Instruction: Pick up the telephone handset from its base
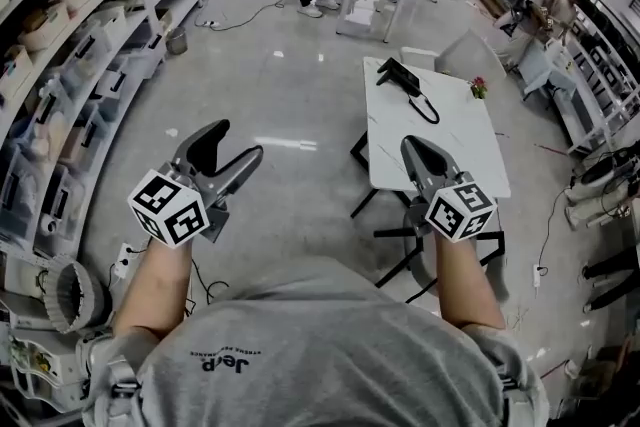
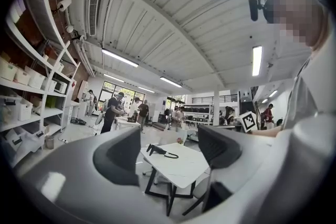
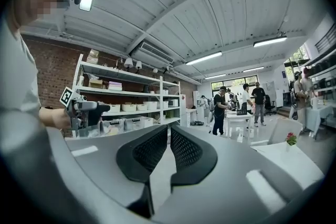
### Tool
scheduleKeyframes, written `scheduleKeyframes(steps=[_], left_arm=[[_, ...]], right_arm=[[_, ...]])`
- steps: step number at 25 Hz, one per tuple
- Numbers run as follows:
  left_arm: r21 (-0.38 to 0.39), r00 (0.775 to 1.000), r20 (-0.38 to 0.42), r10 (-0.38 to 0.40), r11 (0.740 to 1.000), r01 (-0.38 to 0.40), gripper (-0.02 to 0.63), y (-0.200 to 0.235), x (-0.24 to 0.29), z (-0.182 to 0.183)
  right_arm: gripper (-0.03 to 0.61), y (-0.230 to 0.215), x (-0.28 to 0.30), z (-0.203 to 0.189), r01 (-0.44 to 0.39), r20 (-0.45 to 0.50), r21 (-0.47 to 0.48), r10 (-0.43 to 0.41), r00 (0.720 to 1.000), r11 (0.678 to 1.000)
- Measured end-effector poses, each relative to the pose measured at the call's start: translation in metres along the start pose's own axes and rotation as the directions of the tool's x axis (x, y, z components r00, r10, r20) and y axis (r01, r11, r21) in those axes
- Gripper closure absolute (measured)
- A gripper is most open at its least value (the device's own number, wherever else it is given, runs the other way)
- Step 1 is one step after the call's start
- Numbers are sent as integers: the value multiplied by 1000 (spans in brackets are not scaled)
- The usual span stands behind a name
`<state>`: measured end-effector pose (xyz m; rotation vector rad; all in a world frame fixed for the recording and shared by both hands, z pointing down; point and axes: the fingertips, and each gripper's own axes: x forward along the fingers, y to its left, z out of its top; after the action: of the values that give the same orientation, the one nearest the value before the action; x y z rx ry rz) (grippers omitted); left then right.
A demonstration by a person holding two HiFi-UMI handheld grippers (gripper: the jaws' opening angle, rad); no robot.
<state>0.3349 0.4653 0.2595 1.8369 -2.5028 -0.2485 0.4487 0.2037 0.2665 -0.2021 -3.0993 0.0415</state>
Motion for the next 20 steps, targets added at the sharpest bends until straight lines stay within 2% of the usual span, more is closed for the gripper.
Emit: scheduleKeyframes(steps=[7,11,15,20], left_arm=[[-13,1000,-10,25,1000,-25,235,-30,29,-17],[-13,999,-29,29,999,-29,232,-31,42,-22],[-19,999,-34,34,999,-35,230,-7,52,-25],[-40,1000,-27,9,999,-10,230,47,79,-28]], right_arm=[[574,-29,-17,-12,-37,-3,-3,37,999,999],[574,-43,-13,-17,-44,-1,17,45,999,999],[574,-51,10,-25,-42,-12,26,43,999,999],[574,-64,60,-32,-22,-38,9,22,999,1000]])
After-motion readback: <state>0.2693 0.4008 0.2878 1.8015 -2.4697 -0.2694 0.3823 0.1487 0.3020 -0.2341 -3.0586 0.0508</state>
